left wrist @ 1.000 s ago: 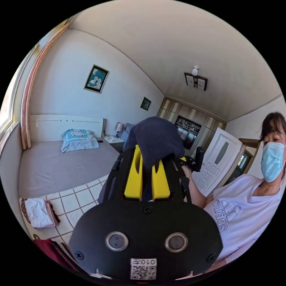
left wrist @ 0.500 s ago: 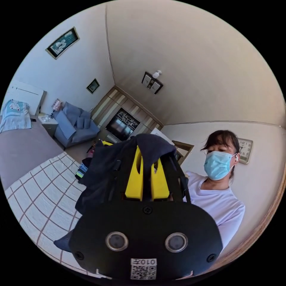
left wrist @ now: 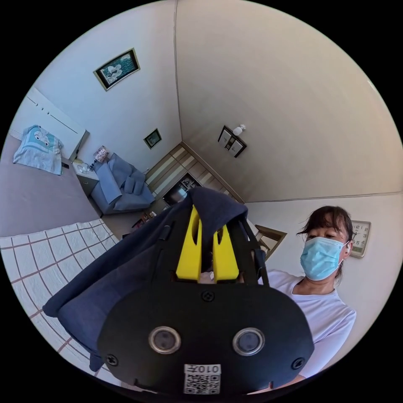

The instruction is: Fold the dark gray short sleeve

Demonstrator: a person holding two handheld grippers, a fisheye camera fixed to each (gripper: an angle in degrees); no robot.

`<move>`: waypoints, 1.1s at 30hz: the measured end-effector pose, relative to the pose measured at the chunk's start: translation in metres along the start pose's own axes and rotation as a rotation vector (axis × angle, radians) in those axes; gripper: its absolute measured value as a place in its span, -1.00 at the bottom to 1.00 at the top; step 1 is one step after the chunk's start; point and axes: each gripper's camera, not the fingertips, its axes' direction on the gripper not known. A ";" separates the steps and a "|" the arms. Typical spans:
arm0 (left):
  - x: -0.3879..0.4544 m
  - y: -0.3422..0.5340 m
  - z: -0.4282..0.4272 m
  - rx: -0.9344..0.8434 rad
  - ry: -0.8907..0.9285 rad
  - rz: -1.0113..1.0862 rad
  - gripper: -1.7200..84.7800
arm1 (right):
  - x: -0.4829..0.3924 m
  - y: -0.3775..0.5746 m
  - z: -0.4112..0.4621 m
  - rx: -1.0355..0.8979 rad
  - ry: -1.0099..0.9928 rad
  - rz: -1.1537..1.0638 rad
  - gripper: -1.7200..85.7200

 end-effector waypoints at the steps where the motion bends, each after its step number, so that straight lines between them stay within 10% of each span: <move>1: 0.000 -0.001 0.002 -0.003 0.003 0.003 -0.94 | -0.001 0.000 0.012 -0.032 0.010 -0.001 -0.67; 14: -0.036 -0.009 -0.049 -0.085 -0.379 0.063 -0.88 | 0.032 -0.027 0.000 0.014 -0.415 -0.075 -0.88; 22: -0.128 0.041 0.030 -0.597 -0.074 -0.083 -0.67 | 0.073 -0.076 0.014 0.159 -0.454 0.029 -0.88; 28: -0.147 0.108 -0.033 -0.421 0.177 -0.113 -0.67 | 0.121 -0.053 -0.019 0.268 -0.508 0.096 -0.88; 33: -0.056 0.096 -0.063 -0.394 -0.105 0.205 -0.60 | 0.131 -0.052 -0.004 0.190 -0.666 0.033 -0.88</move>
